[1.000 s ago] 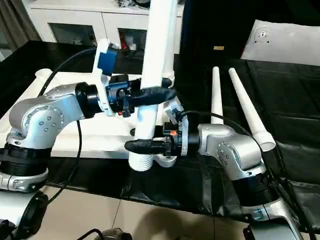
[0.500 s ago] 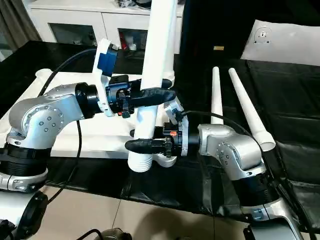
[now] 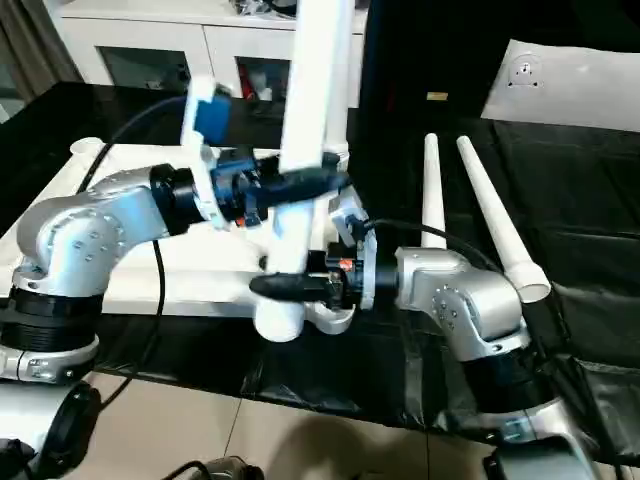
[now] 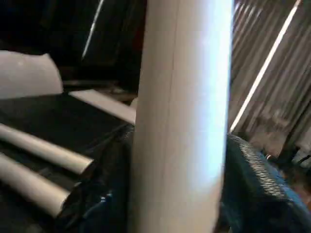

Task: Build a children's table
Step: Pick table leg

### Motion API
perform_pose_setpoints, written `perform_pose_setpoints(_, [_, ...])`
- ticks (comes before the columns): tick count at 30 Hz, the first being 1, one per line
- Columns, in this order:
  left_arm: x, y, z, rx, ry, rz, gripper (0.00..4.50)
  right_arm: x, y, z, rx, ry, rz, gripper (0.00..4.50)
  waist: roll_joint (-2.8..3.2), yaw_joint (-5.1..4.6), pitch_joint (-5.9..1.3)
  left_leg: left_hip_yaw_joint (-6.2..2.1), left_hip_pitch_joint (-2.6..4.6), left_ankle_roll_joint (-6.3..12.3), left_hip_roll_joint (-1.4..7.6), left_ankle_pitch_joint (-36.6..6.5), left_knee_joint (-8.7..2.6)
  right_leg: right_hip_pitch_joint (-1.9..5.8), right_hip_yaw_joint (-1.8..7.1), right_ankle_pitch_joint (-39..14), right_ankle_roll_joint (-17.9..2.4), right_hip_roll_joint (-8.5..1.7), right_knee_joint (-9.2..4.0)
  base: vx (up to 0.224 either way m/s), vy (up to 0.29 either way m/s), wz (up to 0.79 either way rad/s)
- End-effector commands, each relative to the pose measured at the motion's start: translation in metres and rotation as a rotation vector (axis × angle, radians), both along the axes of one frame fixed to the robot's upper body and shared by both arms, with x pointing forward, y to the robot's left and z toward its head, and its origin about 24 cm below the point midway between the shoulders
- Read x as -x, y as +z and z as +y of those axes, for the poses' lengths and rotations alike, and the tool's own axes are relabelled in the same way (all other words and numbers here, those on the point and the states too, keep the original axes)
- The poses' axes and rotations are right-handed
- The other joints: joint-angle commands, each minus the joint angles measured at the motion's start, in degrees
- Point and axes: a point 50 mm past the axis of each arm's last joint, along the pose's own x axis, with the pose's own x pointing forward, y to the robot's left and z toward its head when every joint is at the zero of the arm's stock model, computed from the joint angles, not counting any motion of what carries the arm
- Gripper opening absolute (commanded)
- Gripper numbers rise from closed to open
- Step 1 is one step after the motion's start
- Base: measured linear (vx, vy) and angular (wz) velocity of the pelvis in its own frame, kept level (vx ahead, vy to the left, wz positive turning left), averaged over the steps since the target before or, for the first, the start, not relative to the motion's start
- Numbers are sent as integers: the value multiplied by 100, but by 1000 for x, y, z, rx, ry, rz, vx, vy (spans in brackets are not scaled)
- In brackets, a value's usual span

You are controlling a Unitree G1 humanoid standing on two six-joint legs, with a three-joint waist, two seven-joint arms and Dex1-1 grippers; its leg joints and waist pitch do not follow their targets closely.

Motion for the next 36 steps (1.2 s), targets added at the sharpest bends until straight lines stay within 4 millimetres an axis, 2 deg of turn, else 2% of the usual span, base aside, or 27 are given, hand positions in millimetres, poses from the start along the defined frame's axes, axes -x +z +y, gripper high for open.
perform_pose_setpoints(1, [13,14,-8,50,-72,-52,286,-2,-4,-2,9,-66,15,191,-74,20,-473,-186,61,296,464,-290,-368,371,352,-919,-1106,-584,-389,0,0,0])
perform_pose_setpoints(5, [19,2,-21,-36,-66,-69,301,-1,-7,4,15,-90,28,191,-60,11,-460,-187,60,285,456,-325,-374,366,357,-1113,-970,-580,-416,0,0,0])
perform_pose_setpoints(8, [18,0,-23,-17,-37,-58,301,-2,-10,7,1,-120,24,191,-72,4,-456,-184,57,248,451,-367,-381,368,354,-1251,-900,-579,-434,0,0,0])
perform_pose_setpoints(9, [19,4,-22,26,-27,-57,301,-4,-10,8,-19,-151,24,191,-89,6,-453,-185,58,210,465,-378,-385,363,355,-1285,-902,-593,-429,0,0,0])
perform_pose_setpoints(12, [21,14,-20,127,-34,-53,301,-10,-10,9,-64,-233,38,191,-74,-2,-450,-181,62,184,462,-444,-385,342,354,-1385,-910,-602,-446,0,0,0])
perform_pose_setpoints(13, [21,21,-16,235,-22,-31,301,-15,-10,9,-110,-302,63,191,-100,-7,-451,-178,45,174,450,-428,-386,357,351,-1385,-912,-604,-442,0,0,0])
perform_pose_setpoints(14, [21,22,-16,245,-20,-28,301,-15,-10,10,-113,-307,66,191,-100,-7,-451,-178,45,174,450,-428,-386,357,351,-1385,-912,-604,-442,0,0,0])
perform_pose_setpoints(16, [18,27,-11,337,17,4,301,-17,-11,9,-125,-355,84,191,-54,0,-452,-189,58,175,459,-452,-387,347,349,-1370,-927,-596,-444,0,0,0])
perform_pose_setpoints(18, [16,30,-8,393,48,22,301,-18,-12,8,-123,-400,75,191,-65,2,-457,-182,84,142,468,-465,-396,330,349,-1392,-935,-593,-456,0,0,0])
perform_pose_setpoints(19, [14,32,-5,431,68,33,301,-19,-12,6,-123,-443,60,191,-47,16,-454,-172,81,90,471,-471,-394,315,355,-1239,-990,-580,-456,0,0,0])
perform_pose_setpoints(21, [13,33,-3,447,77,37,301,-19,-12,5,-123,-467,61,191,-73,2,-451,-180,43,138,450,-473,-410,360,346,-1198,-916,-573,-443,0,0,0])
perform_pose_setpoints(22, [11,27,1,392,112,26,301,-20,-16,-1,-69,-529,32,190,-40,-20,-444,-184,52,132,443,-500,-412,349,346,-1296,-800,-563,-468,0,0,0])
perform_pose_setpoints(23, [10,22,5,332,145,6,301,-20,-17,-8,-32,-578,12,190,-49,-27,-443,-187,58,122,440,-506,-417,353,346,-1356,-743,-561,-476,0,0,0])
perform_pose_setpoints(24, [10,22,5,332,145,6,301,-20,-17,-8,-32,-578,12,190,-9,-24,-442,-201,63,94,439,-491,-423,349,345,-1411,-682,-560,-472,0,0,0])
perform_pose_setpoints(25, [9,18,7,293,164,-7,301,-21,-18,-11,-10,-609,-1,190,-29,-50,-438,-182,72,55,428,-572,-422,351,354,-1552,-579,-558,-498,0,0,0])
perform_pose_setpoints(26, [9,17,8,278,171,-12,301,-21,-19,-13,-2,-619,-9,190,-27,-46,-434,-185,77,40,433,-583,-430,346,354,-1597,-566,-559,-505,0,0,0])
perform_pose_setpoints(27, [9,5,16,158,221,-45,301,-22,-20,-23,57,-696,-65,190,15,-53,-433,-201,80,7,444,-625,-447,335,352,-1670,-507,-557,-518,0,0,0])
perform_pose_setpoints(28, [9,1,19,115,238,-54,301,-22,-21,-27,73,-721,-85,190,7,-70,-430,-204,83,-18,451,-658,-458,331,354,-1675,-467,-543,-505,0,0,0])
perform_pose_setpoints(29, [10,-13,24,-6,264,-91,301,-21,-22,-33,104,-773,-97,190,72,-96,-426,-192,106,-59,435,-741,-454,317,355,-1725,-440,-531,-503,0,0,0])
perform_pose_setpoints(30, [11,-20,27,-66,271,-108,301,-20,-23,-35,116,-793,-100,190,43,-101,-420,-209,101,-56,438,-748,-473,322,354,-1781,-372,-534,-544,0,0,0])
perform_pose_setpoints(32, [13,-30,30,-156,275,-135,301,-19,-23,-38,131,-817,-109,190,70,-184,-438,-199,111,-77,428,-784,-482,325,356,-1661,-384,-507,-500,0,0,0])
perform_pose_setpoints(33, [13,-41,33,-235,276,-145,301,-16,-24,-40,150,-835,-117,190,77,-190,-446,-192,122,-76,438,-791,-472,316,357,-1545,-500,-516,-498,0,0,0])
perform_pose_setpoints(34, [14,-55,37,-332,268,-163,301,-14,-26,-43,173,-861,-127,190,82,-173,-432,-209,113,-65,444,-812,-484,319,355,-1555,-519,-519,-514,0,0,0])
perform_pose_setpoints(35, [16,-69,41,-428,253,-179,301,-12,-28,-46,194,-888,-131,190,73,-197,-431,-202,93,-57,431,-868,-495,324,364,-1554,-509,-507,-486,0,0,0])
perform_pose_setpoints(36, [17,-78,44,-489,240,-191,301,-10,-29,-47,209,-907,-135,190,81,-184,-434,-225,113,-53,445,-887,-508,316,361,-1555,-490,-513,-488,0,0,0])
